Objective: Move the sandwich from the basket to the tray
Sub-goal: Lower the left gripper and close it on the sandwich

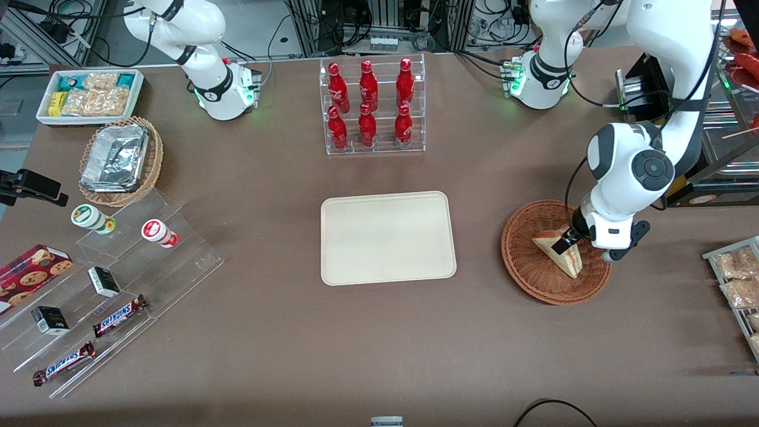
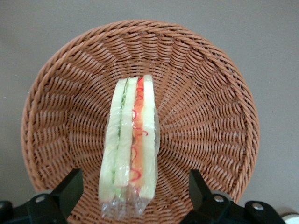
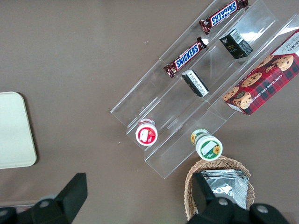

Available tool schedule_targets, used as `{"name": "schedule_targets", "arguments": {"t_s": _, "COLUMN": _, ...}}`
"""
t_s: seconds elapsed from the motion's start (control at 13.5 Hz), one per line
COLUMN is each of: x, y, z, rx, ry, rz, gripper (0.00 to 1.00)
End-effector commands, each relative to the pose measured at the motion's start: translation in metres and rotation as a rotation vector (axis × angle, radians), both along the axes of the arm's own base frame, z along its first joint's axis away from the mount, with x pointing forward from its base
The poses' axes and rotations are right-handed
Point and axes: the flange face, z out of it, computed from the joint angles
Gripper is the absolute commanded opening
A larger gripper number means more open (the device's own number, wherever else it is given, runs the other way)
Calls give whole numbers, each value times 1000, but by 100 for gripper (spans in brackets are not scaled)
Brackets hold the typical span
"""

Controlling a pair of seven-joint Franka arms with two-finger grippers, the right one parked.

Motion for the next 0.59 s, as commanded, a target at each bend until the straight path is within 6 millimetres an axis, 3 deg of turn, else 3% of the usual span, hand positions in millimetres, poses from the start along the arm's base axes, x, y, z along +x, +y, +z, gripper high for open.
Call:
{"name": "schedule_targets", "arguments": {"t_s": 0.0, "x": 2, "y": -2, "z": -19, "rx": -7, "ry": -4, "rz": 21, "gripper": 100}}
{"name": "schedule_targets", "arguments": {"t_s": 0.3, "x": -1, "y": 1, "z": -31, "rx": -5, "ry": 11, "rz": 26, "gripper": 99}}
{"name": "schedule_targets", "arguments": {"t_s": 0.37, "x": -1, "y": 1, "z": -31, "rx": -5, "ry": 16, "rz": 36, "gripper": 79}}
{"name": "schedule_targets", "arguments": {"t_s": 0.52, "x": -2, "y": 1, "z": -29, "rx": -5, "ry": 20, "rz": 53, "gripper": 21}}
